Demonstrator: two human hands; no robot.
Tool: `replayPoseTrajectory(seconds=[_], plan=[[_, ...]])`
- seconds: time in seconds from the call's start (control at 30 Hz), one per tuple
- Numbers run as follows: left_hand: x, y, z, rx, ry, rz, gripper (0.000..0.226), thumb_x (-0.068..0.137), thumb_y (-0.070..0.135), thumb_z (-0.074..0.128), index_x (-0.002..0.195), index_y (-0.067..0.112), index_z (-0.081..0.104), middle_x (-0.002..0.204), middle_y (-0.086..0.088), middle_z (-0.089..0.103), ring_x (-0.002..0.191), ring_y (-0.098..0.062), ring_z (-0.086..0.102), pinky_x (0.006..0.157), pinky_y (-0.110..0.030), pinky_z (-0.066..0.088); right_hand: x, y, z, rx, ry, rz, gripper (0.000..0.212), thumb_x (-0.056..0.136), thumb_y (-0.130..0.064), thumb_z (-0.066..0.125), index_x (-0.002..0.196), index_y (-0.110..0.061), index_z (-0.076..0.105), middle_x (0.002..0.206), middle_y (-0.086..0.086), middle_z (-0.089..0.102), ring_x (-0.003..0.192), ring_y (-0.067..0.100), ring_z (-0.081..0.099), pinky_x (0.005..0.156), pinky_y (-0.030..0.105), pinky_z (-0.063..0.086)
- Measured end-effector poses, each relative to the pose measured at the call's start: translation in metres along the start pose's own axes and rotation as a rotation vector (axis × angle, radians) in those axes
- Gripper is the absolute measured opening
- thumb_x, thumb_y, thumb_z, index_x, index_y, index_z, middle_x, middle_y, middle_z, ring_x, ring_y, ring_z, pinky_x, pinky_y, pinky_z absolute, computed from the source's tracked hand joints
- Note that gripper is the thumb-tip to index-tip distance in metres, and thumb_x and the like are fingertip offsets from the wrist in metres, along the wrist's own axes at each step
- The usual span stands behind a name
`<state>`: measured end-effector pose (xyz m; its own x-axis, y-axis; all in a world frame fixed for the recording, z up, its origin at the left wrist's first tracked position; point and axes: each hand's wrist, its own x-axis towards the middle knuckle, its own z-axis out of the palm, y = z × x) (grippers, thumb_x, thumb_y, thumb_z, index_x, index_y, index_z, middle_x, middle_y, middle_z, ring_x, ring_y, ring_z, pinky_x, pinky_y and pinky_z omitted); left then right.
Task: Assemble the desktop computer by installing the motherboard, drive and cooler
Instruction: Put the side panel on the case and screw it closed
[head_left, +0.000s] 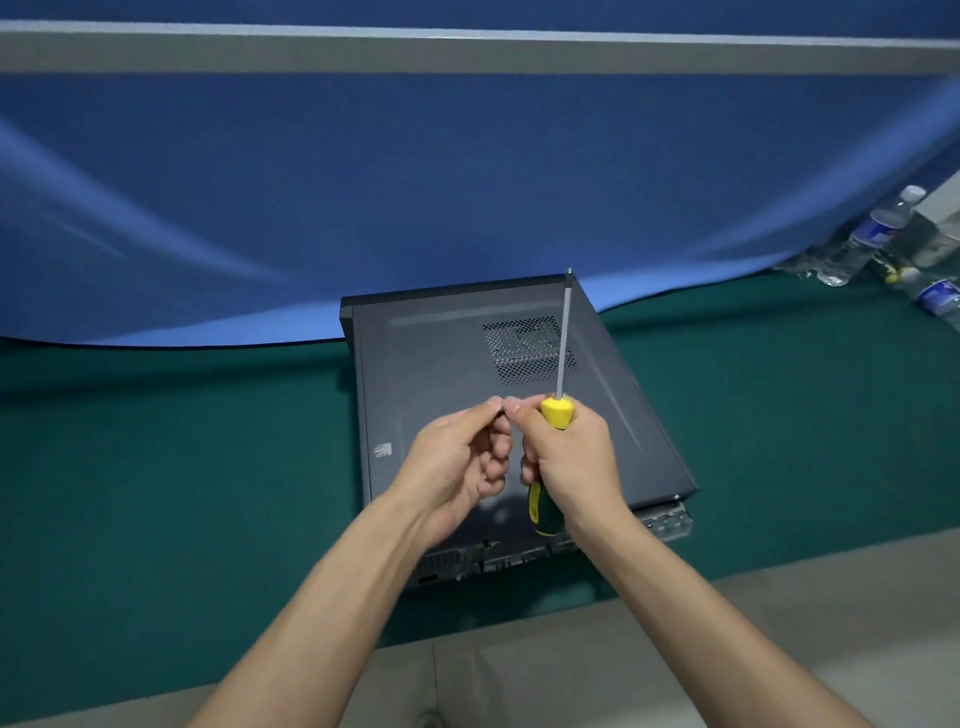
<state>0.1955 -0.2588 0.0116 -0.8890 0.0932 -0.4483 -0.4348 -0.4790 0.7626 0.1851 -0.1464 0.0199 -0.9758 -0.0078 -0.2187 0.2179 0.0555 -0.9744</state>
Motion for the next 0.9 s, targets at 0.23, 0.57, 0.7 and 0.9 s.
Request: replayPoseTrajectory(seconds=[0.23,0.57,0.7,0.9], plan=[[-0.047,-0.012,-0.030,-0.377,0.039,0.087,0.026,0.093,0.016,0.041,0.068,0.011,0.046,0.053,0.000,0.040,0.040,-0.010,0.034,0.032,-0.018,0.029,-0.056,0.017,-0.013,-0.261,-0.271,0.118,0.025,0.094,-0.033,0.050,0.082,-0.012,0.043,0.052,0.000,0.054,0.043,0.016,0.048,0.043,0.024,0.038],[-0.103,-0.056,-0.033,-0.470,0.361,0.165,0.028,0.096,0.016,0.044,0.069,0.011,0.048,0.053,0.000,0.050,0.042,-0.011,0.051,0.039,-0.017,0.043,-0.114,0.051,-0.058,-0.501,-0.385,-0.180,0.023,0.086,-0.051,0.058,0.082,-0.028,0.062,0.067,-0.005,0.067,0.057,0.017,0.062,0.056,0.031,0.049],[-0.121,-0.080,-0.030,-0.510,0.380,0.174,0.021,0.096,0.017,0.049,0.082,0.005,0.058,0.066,-0.007,0.069,0.063,-0.018,0.070,0.054,-0.025,0.056,-0.130,0.063,-0.065,-0.712,-0.362,-0.272,0.033,0.081,-0.063,0.055,0.086,-0.031,0.062,0.065,-0.007,0.062,0.058,0.011,0.054,0.063,0.035,0.051],[-0.143,-0.096,-0.032,-0.552,0.321,0.158,0.022,0.096,0.012,0.047,0.082,0.002,0.060,0.075,-0.013,0.072,0.072,-0.024,0.072,0.057,-0.032,0.058,-0.152,0.075,-0.070,-0.791,-0.361,-0.289,0.038,0.082,-0.066,0.049,0.082,-0.029,0.061,0.065,-0.002,0.061,0.053,0.010,0.049,0.056,0.030,0.044]])
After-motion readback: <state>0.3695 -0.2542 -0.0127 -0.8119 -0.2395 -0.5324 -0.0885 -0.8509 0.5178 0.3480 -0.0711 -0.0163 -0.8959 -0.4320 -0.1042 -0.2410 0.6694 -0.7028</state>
